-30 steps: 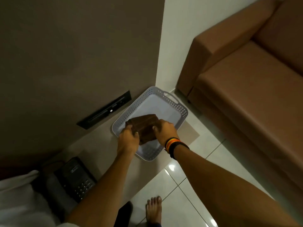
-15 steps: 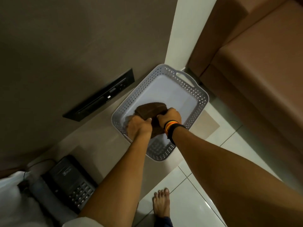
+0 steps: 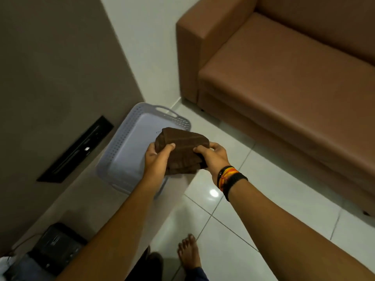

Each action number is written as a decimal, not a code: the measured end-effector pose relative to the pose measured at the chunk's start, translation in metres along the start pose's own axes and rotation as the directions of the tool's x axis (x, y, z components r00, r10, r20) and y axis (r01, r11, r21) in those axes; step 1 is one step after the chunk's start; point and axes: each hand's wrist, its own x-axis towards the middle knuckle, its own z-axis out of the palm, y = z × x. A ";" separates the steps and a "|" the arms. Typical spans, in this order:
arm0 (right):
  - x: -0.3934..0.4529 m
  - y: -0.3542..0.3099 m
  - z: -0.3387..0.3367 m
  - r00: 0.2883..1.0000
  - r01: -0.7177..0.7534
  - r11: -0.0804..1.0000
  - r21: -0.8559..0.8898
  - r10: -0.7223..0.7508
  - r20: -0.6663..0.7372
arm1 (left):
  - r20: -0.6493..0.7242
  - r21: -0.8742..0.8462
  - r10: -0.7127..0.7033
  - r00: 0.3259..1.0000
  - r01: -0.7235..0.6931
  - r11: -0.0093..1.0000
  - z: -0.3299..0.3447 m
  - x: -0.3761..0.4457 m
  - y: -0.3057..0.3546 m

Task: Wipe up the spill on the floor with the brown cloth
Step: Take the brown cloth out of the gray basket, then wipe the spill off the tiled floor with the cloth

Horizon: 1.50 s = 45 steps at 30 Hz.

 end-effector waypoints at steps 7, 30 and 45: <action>-0.056 0.028 -0.210 0.981 0.019 0.989 0.150 0.011 -0.193 | 0.200 0.265 0.071 0.977 -0.123 0.956 0.158 -0.108 -0.059; -0.049 0.429 -0.687 0.514 -0.240 0.967 0.085 0.200 -0.834 | 0.430 0.898 -0.675 0.599 -0.208 0.387 0.446 -0.299 -0.558; 0.096 0.597 -0.678 0.503 -0.591 0.778 -0.214 0.148 -0.852 | 0.666 0.391 -0.564 0.488 -0.872 -0.294 0.531 -0.138 -0.678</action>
